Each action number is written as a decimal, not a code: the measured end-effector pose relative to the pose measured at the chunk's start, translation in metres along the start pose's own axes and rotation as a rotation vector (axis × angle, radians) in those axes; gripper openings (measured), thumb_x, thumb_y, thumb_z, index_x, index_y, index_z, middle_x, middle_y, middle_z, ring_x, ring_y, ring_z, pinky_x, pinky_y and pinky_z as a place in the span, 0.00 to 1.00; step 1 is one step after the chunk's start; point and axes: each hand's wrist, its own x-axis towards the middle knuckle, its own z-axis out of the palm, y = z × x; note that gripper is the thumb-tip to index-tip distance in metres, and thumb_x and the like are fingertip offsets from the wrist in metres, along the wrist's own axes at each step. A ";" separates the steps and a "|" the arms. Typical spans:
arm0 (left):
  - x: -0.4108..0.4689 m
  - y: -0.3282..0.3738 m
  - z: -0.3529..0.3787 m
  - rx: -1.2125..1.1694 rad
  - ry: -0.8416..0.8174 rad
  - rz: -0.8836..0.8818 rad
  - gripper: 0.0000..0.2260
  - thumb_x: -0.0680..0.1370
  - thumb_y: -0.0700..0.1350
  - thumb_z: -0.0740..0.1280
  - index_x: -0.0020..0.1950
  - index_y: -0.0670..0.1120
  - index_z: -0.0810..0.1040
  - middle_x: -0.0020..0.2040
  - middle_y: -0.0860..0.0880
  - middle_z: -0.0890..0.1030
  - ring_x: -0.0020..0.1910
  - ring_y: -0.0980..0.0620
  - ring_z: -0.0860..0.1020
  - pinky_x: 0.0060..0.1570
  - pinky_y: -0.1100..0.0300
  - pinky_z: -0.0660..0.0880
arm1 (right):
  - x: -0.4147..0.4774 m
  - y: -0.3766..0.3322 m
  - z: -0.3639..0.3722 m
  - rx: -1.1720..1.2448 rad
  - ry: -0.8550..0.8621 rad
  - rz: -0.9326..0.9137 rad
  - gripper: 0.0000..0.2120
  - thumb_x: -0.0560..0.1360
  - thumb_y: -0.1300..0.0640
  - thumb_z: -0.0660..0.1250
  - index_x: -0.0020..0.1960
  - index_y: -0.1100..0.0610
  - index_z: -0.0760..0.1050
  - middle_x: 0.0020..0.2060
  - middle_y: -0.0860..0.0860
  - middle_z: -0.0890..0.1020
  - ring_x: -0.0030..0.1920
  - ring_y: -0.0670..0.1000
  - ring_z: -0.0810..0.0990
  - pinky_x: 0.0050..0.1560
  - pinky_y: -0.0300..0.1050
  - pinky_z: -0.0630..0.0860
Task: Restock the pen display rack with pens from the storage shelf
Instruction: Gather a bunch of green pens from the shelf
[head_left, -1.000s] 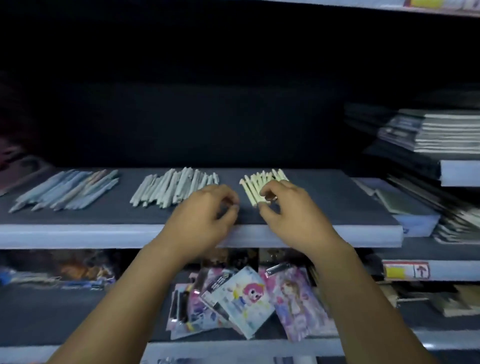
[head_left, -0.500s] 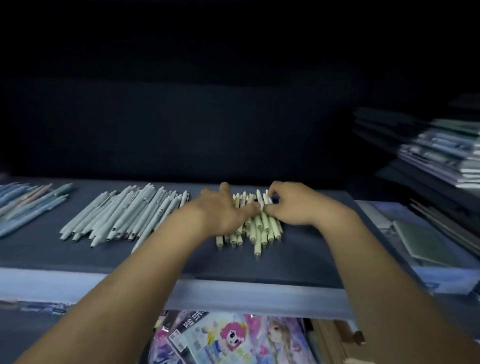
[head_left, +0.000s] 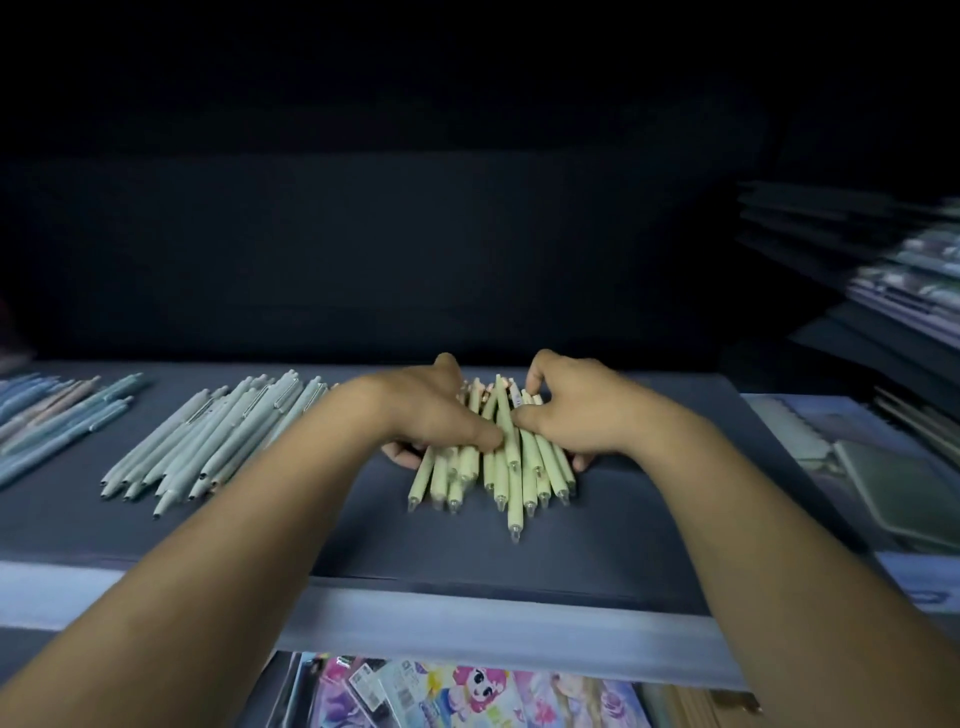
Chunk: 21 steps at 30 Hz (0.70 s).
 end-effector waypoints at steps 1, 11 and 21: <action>0.001 0.001 0.000 0.014 0.021 -0.001 0.29 0.73 0.51 0.75 0.68 0.49 0.63 0.40 0.48 0.79 0.36 0.51 0.79 0.42 0.55 0.82 | 0.000 0.001 0.000 0.002 0.007 -0.002 0.11 0.79 0.49 0.67 0.55 0.53 0.69 0.42 0.54 0.83 0.33 0.57 0.86 0.34 0.52 0.84; 0.006 -0.001 0.005 0.301 0.159 0.039 0.25 0.75 0.45 0.72 0.64 0.45 0.61 0.49 0.45 0.77 0.43 0.48 0.79 0.36 0.55 0.75 | 0.002 0.004 0.010 -0.042 0.136 -0.077 0.11 0.79 0.49 0.67 0.51 0.55 0.68 0.37 0.52 0.81 0.23 0.51 0.80 0.25 0.45 0.77; 0.015 -0.024 0.002 -0.241 0.441 0.130 0.17 0.75 0.46 0.71 0.56 0.44 0.66 0.44 0.44 0.80 0.38 0.44 0.83 0.38 0.52 0.81 | 0.006 0.003 0.022 -0.096 0.178 -0.097 0.16 0.80 0.43 0.64 0.58 0.54 0.66 0.37 0.49 0.78 0.33 0.48 0.77 0.33 0.49 0.74</action>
